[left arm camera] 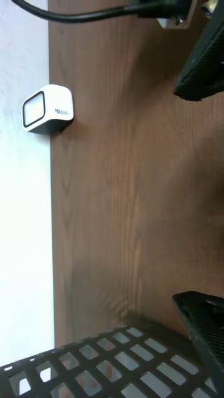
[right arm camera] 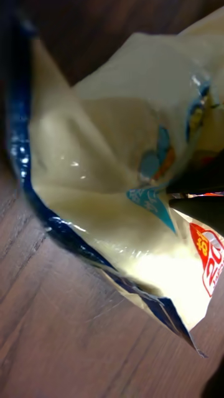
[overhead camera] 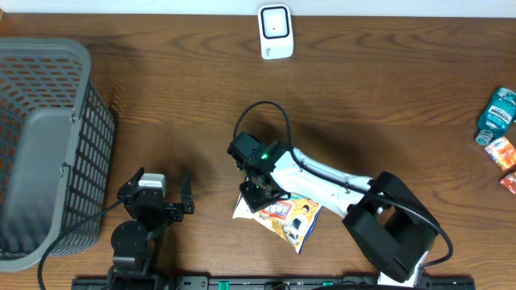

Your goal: Scan the item barcode

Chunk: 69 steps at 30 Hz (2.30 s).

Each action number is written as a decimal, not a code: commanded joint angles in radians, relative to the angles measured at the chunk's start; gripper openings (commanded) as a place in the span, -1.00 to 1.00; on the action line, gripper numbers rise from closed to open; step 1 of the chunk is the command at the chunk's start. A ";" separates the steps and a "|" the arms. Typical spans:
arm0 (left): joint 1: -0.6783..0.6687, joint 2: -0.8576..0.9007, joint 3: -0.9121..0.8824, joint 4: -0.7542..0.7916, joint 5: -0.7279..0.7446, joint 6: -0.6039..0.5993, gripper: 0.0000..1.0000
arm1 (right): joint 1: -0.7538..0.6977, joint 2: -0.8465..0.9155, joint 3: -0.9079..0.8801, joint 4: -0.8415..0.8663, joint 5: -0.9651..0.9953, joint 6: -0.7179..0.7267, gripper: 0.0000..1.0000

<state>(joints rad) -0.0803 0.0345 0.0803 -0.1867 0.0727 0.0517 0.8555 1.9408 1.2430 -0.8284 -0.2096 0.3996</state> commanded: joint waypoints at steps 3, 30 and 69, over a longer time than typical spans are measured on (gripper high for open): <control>0.003 -0.004 -0.015 -0.026 0.006 -0.005 0.96 | -0.092 0.073 0.037 -0.026 0.034 0.009 -0.98; 0.003 -0.004 -0.015 -0.026 0.006 -0.005 0.96 | -0.005 -0.019 0.035 -0.105 0.281 0.072 -0.98; 0.003 -0.004 -0.015 -0.026 0.006 -0.005 0.96 | -0.044 0.093 0.035 0.017 0.104 -0.066 -0.98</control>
<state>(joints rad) -0.0803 0.0345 0.0803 -0.1867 0.0727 0.0517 0.8124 1.9888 1.2854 -0.8135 -0.1169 0.3092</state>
